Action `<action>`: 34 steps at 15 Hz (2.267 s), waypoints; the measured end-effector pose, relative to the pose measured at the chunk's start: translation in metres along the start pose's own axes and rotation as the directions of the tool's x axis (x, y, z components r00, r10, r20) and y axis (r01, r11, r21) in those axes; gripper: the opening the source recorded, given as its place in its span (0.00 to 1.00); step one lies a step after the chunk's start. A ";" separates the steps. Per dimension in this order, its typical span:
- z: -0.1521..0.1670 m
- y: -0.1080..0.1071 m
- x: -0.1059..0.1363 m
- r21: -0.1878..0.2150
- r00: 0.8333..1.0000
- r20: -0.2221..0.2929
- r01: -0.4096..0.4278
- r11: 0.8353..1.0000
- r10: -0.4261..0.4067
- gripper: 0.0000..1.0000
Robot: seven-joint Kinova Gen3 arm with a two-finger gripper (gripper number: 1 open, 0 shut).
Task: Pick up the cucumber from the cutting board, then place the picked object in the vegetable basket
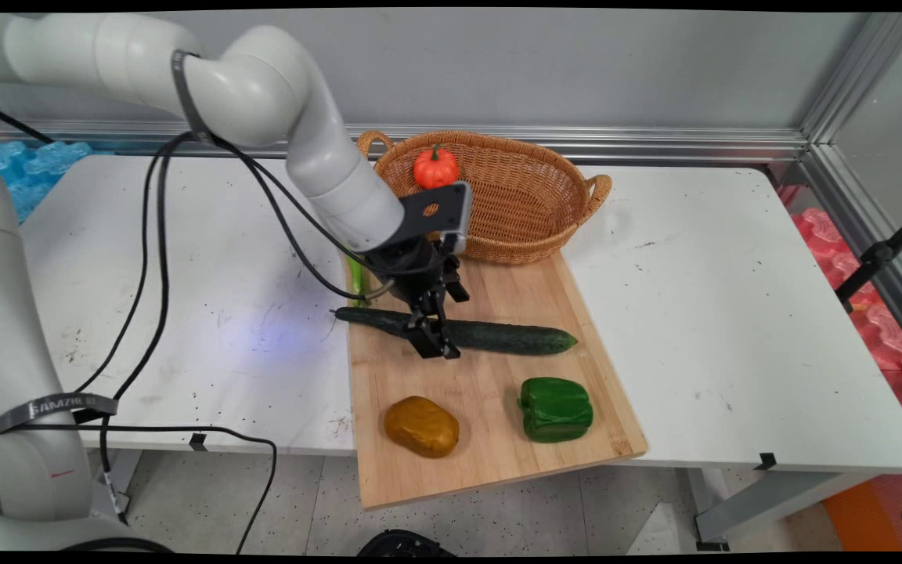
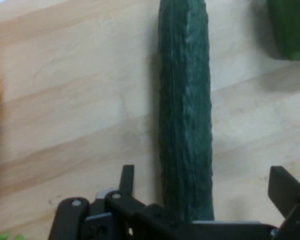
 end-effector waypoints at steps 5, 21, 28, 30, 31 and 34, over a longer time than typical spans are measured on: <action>0.018 -0.004 0.006 -0.002 1.000 0.013 -0.015 1.000 0.015 0.00; -0.069 0.003 0.029 0.013 0.996 -0.026 -0.088 0.996 0.089 0.00; -0.142 -0.022 0.044 0.082 0.993 -0.019 -0.112 0.990 0.114 0.00; -0.158 -0.040 0.044 0.114 0.993 -0.008 -0.118 0.986 0.119 0.00; -0.165 -0.050 0.043 0.131 0.993 -0.001 -0.119 0.984 0.120 0.00; -0.177 -0.080 0.038 0.173 0.993 0.016 -0.118 0.978 0.117 0.00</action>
